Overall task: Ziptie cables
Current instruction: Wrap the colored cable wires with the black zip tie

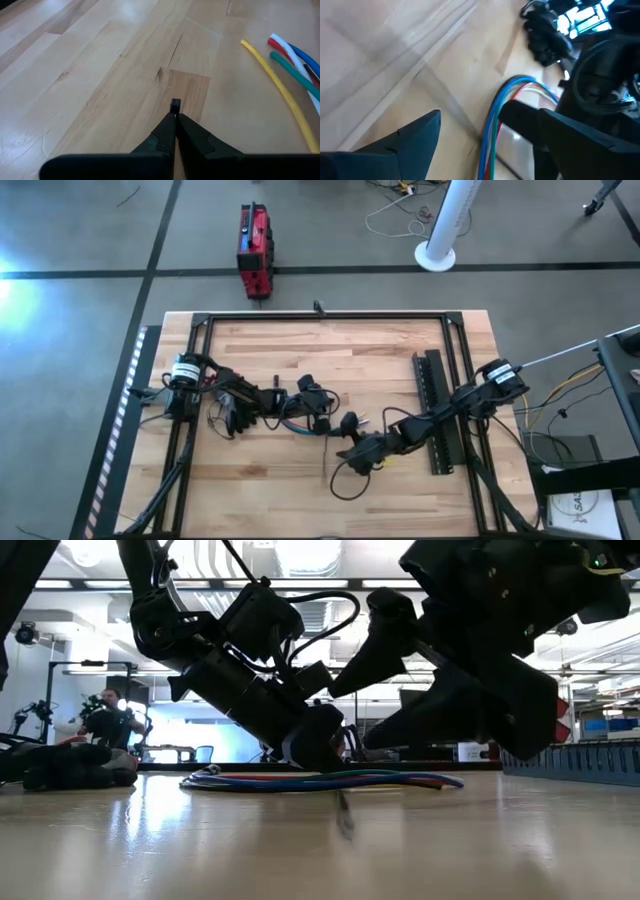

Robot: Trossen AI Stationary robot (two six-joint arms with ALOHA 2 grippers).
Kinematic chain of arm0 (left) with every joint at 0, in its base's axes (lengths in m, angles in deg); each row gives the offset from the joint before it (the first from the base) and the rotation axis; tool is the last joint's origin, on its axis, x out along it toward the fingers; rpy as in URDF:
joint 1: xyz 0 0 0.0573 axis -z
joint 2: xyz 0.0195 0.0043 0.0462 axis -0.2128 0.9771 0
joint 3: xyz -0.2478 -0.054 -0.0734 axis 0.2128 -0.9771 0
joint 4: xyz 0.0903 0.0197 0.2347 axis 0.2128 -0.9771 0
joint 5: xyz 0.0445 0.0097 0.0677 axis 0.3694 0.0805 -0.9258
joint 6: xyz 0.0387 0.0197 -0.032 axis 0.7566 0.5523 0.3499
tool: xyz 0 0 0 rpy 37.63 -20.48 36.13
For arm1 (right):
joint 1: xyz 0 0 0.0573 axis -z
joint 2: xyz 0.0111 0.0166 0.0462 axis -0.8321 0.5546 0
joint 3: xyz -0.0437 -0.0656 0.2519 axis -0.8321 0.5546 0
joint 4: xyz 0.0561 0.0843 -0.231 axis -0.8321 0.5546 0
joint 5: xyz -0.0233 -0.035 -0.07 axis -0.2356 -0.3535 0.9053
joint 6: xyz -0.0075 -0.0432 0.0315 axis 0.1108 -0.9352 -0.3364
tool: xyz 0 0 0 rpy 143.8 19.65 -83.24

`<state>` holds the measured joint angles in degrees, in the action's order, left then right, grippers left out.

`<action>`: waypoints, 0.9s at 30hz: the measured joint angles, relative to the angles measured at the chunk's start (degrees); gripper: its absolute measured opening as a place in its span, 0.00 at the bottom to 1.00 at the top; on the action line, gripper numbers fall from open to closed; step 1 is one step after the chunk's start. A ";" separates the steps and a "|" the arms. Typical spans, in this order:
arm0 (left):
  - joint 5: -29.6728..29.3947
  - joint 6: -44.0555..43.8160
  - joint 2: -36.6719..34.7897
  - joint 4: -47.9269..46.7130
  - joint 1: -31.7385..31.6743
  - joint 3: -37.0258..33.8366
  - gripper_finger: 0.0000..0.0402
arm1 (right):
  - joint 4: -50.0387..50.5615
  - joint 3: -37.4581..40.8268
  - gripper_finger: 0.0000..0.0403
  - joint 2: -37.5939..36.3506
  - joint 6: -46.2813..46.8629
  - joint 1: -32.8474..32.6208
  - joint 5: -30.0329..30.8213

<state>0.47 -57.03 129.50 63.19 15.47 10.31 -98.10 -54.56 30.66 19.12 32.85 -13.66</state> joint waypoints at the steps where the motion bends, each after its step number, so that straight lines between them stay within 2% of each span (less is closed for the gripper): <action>1: -0.02 0.00 0.00 0.00 0.00 0.00 0.00 | -0.29 0.00 0.79 0.00 0.09 0.05 -0.01; 5: -0.02 -0.10 0.00 0.02 0.00 0.00 0.00 | -0.14 -0.01 0.76 0.00 2.12 0.18 -1.05; 10: -0.02 -0.43 0.02 0.22 0.00 0.00 0.00 | 1.94 -0.03 0.72 0.00 3.72 0.41 -8.69; 14: -0.03 -0.88 0.00 0.53 0.00 0.00 0.00 | 1.67 -0.05 0.68 0.00 6.67 1.26 -10.46; 18: -0.04 -1.78 0.01 2.15 0.00 0.00 0.00 | 1.20 -0.61 0.65 1.20 9.41 2.52 -19.51; 21: -0.08 -2.75 0.00 2.91 0.00 0.00 0.00 | 1.61 -1.88 0.62 3.85 9.79 2.88 -23.48; 27: -0.19 -3.67 0.00 1.78 0.00 -0.76 0.00 | 1.18 -4.55 0.59 6.89 7.50 3.45 -22.81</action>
<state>0.28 -60.71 129.50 64.96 15.47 9.56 -96.92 -59.11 37.56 26.62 36.30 -36.48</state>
